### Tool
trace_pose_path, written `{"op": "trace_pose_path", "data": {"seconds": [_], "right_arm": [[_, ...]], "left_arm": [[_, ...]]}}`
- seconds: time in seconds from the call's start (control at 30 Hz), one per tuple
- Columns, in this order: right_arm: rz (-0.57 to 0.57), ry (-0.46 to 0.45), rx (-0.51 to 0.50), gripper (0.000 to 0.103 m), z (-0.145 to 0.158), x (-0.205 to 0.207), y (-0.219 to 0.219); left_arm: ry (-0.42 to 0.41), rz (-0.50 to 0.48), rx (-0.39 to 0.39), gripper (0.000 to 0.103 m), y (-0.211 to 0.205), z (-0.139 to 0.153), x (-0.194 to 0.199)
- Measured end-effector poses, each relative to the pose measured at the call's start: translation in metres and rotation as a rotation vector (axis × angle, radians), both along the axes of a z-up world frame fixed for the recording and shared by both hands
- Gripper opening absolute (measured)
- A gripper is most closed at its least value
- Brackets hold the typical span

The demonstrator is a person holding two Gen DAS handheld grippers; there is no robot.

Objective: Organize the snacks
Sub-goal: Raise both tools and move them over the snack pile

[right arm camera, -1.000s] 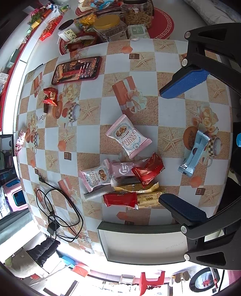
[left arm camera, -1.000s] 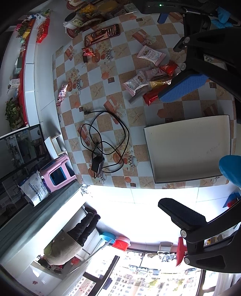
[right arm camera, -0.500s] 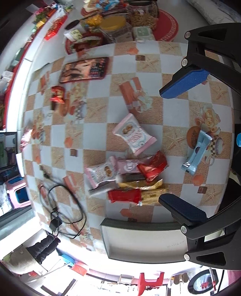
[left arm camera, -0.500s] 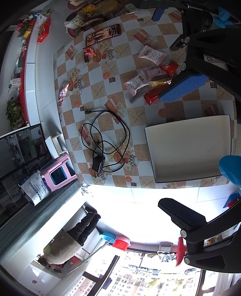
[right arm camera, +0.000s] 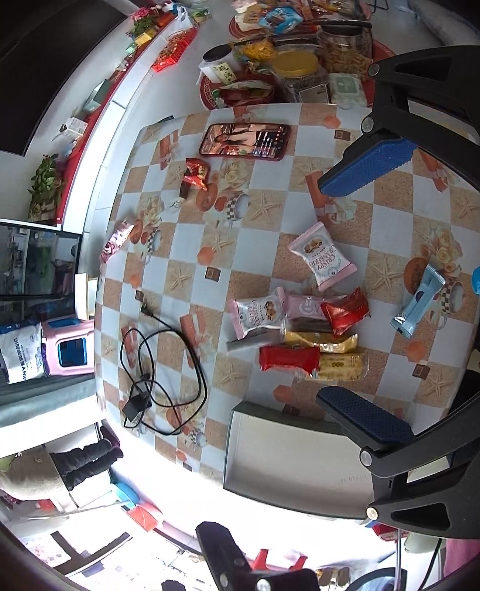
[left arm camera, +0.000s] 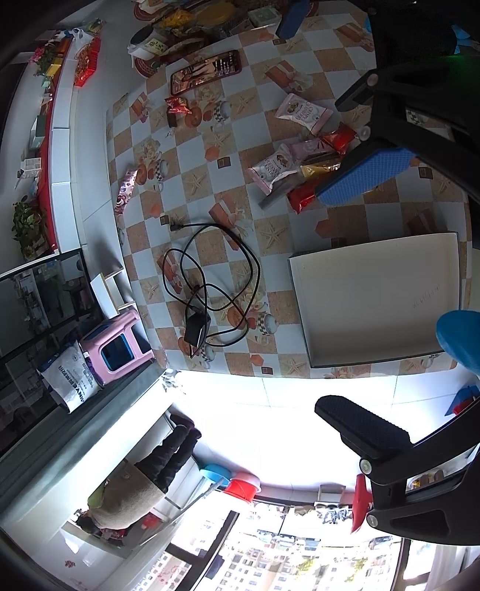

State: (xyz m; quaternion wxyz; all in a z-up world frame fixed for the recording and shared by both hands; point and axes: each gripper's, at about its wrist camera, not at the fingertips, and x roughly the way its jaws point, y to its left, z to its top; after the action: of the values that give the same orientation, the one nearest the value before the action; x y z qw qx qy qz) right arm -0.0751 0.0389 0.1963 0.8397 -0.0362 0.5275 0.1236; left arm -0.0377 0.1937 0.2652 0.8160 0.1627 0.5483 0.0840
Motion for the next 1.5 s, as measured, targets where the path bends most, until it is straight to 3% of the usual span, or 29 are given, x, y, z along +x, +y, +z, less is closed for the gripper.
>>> {"op": "trace_pose_path", "data": {"seconds": [0.57,1.0,1.37,1.5], "right_arm": [[0.018,0.017,0.018,0.103,0.005,0.0,0.006],[0.082,0.027,0.116,0.103,0.009,-0.003,0.016],[0.112,0.026,0.138,0.103,0.012,-0.004,0.023],[0.117,0.046,0.136,0.103,0.007,-0.003,0.022]], "left_arm": [[0.0,-0.002,-0.001,0.103,0.002,0.0,0.001],[-0.009,0.031,-0.01,0.103,0.014,0.004,0.002],[-0.008,0.03,-0.012,0.103,0.017,0.004,0.002],[0.024,0.01,-0.027,0.103,0.019,-0.005,0.002]]}}
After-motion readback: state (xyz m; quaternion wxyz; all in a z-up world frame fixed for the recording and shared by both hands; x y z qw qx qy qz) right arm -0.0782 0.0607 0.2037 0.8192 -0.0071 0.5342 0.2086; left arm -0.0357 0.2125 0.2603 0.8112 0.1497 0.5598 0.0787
